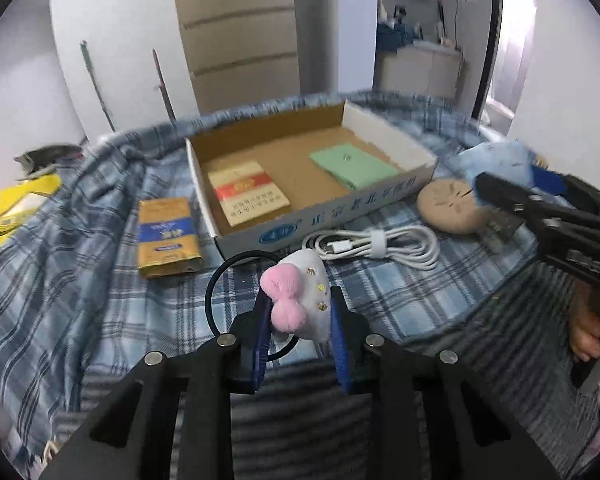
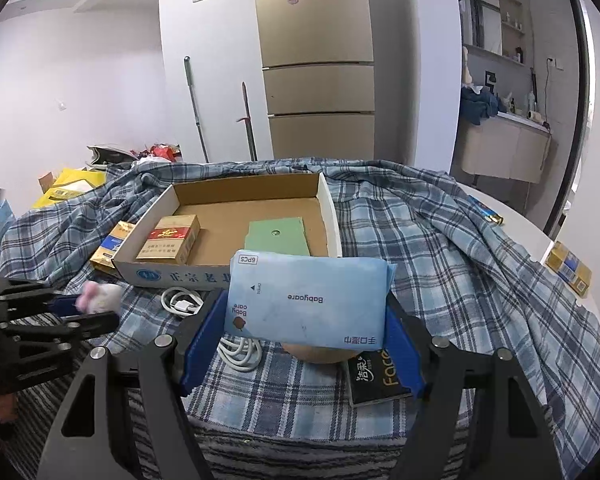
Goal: Organize soft objects
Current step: 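Carry the wipes and bunny into the box and release both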
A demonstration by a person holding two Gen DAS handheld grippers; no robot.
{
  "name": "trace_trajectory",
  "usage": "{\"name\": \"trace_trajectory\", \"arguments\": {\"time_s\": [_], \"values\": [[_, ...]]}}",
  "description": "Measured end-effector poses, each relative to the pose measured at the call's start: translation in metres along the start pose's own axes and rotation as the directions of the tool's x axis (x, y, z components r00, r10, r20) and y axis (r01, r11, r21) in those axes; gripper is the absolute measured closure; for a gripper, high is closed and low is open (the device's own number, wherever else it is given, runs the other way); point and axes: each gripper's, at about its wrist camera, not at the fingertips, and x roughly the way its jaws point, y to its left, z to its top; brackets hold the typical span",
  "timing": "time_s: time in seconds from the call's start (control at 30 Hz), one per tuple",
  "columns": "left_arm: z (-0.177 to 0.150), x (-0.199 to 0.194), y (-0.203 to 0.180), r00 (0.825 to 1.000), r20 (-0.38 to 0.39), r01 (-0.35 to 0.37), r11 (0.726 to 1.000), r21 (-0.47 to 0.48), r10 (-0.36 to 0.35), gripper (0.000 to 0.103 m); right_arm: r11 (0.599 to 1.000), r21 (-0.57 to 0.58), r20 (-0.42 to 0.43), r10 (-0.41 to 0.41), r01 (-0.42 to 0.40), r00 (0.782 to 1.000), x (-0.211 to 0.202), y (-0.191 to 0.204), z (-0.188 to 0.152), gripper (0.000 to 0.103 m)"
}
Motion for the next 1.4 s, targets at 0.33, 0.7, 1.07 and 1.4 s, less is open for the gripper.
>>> {"name": "trace_trajectory", "arguments": {"time_s": [0.33, 0.7, 1.07, 1.4], "values": [[0.017, -0.087, -0.001, 0.968, 0.252, -0.008, 1.0, -0.018, 0.013, 0.074, 0.997, -0.072, 0.077, 0.008, -0.003, 0.997, -0.033, 0.014, 0.015, 0.03], [0.087, -0.129, 0.008, 0.878, 0.471, -0.058, 0.996, -0.069, 0.084, 0.074, 0.995, -0.094, 0.299, -0.004, 0.034, 0.954, -0.081, 0.031, 0.095, 0.029], [0.127, -0.061, 0.037, 0.92, 0.362, -0.099, 0.984, -0.148, 0.148, 0.074, 0.999, -0.04, 0.302, 0.037, -0.026, 0.952, -0.022, 0.034, 0.14, 0.029], [0.11, 0.009, 0.047, 0.97, 0.222, -0.066, 0.986, -0.153, 0.1, 0.074, 0.998, -0.039, 0.144, 0.05, -0.045, 0.988, 0.043, 0.029, 0.112, 0.029]]}}
